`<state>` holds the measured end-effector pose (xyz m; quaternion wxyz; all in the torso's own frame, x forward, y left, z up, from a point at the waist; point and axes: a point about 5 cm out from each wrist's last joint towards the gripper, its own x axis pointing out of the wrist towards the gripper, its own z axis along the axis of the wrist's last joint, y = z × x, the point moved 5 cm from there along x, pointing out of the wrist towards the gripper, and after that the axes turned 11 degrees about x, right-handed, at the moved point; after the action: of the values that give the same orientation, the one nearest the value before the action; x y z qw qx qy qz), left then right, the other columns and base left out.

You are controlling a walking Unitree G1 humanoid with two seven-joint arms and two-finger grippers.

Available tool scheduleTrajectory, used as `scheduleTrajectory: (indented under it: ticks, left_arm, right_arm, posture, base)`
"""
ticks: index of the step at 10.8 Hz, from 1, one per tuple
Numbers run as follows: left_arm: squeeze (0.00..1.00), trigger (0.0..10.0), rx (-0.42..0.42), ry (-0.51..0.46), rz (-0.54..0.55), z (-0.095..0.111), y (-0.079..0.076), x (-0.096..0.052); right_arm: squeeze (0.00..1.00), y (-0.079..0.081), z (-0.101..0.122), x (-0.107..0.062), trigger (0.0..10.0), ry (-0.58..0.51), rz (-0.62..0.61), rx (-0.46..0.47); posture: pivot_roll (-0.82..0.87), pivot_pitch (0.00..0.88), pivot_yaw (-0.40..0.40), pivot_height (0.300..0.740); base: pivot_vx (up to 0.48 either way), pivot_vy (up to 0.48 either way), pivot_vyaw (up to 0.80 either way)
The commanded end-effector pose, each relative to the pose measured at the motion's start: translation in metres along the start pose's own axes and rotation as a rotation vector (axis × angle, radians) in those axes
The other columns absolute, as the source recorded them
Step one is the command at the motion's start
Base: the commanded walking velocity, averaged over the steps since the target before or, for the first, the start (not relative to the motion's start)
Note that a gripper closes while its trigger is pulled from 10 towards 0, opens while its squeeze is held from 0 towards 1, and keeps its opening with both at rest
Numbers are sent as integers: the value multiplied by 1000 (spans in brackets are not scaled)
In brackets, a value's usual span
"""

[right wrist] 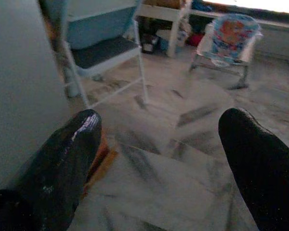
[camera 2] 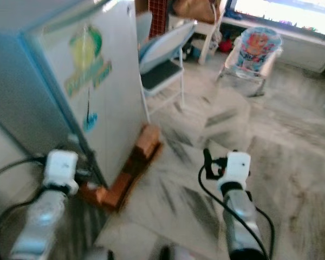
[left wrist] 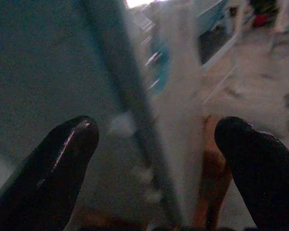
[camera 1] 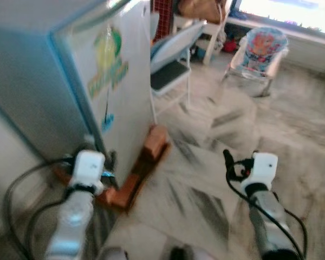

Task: Restocking fridge

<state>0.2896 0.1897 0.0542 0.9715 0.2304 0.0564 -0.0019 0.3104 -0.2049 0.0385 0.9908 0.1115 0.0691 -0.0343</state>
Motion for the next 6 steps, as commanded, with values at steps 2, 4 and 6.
scheduleTrajectory:
  ticks: [2, 4, 6]
  left_arm:
    - [0, 10000, -20, 41, 9, -8, -1, -4]
    - [0, 10000, -35, 33, -7, -4, -7, 3]
    - [0, 10000, -23, 14, -30, -1, -8, 4]
  right_arm:
    - [0, -1, -5, -3, 10000, 14, -11, 8]
    - [0, 6, -2, 1, 10000, 0, 10, 4]
    - [0, 12, 2, 7, 10000, -13, 27, 4]
  posture:
    - [154, 83, -55, 740]
    - [140, 71, -35, 740]
    - [139, 66, -25, 740]
  base:
    - [0, 0, 0]
    - [0, 0, 0]
    - [0, 142, 0]
